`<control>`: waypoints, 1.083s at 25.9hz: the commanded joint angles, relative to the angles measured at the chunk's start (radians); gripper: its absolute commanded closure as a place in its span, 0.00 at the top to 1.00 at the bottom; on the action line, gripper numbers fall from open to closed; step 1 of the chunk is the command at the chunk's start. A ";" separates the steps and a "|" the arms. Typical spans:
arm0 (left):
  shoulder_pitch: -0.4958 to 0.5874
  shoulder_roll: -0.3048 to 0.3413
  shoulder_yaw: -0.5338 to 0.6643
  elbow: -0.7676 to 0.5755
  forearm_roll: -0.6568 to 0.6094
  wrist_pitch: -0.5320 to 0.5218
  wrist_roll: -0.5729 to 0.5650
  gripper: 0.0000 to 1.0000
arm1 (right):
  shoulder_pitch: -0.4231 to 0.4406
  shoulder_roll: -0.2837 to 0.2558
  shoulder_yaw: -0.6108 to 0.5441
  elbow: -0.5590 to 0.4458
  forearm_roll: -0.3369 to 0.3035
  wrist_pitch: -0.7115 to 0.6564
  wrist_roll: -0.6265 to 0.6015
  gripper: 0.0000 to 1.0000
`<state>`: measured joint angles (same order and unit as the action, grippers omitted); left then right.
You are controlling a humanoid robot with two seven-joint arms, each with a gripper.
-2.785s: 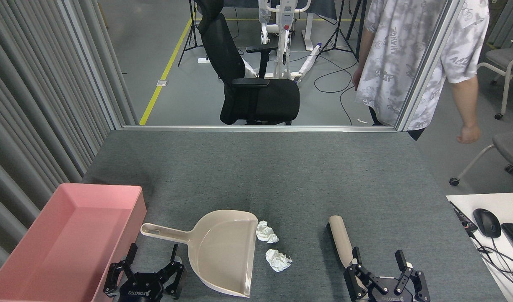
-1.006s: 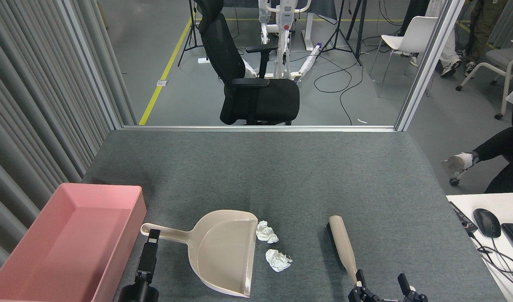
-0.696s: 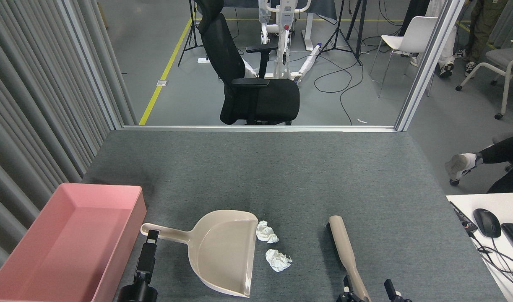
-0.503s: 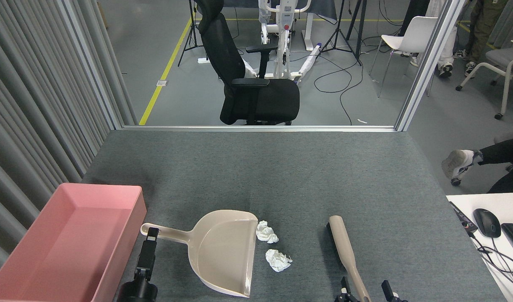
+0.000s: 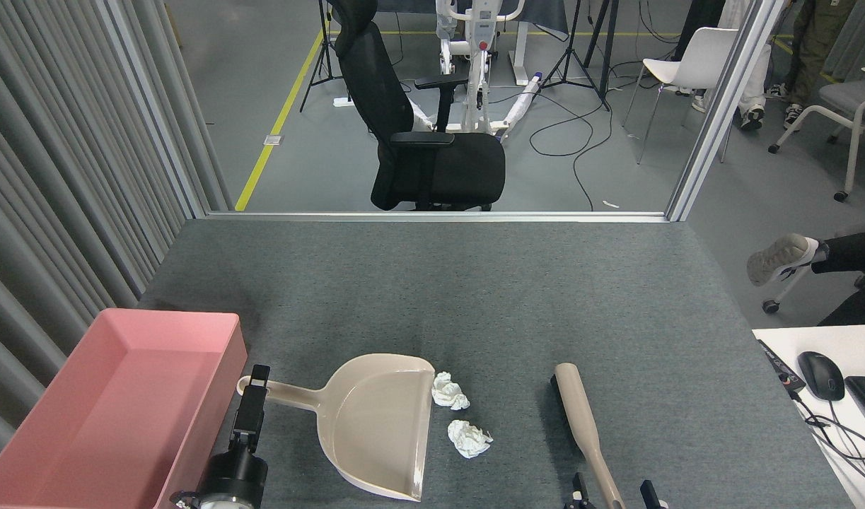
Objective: Sweep and dump garbage into bin
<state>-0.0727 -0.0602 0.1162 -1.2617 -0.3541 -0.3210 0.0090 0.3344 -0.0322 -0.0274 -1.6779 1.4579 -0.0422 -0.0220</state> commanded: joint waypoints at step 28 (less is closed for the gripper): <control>0.001 0.000 -0.001 0.002 -0.003 0.000 0.000 0.99 | 0.106 -0.063 0.066 -0.106 -0.064 0.047 0.004 0.98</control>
<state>-0.0750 -0.0599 0.1155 -1.2587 -0.3574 -0.3200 0.0089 0.4195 -0.0841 0.0332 -1.7796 1.4020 -0.0060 -0.0112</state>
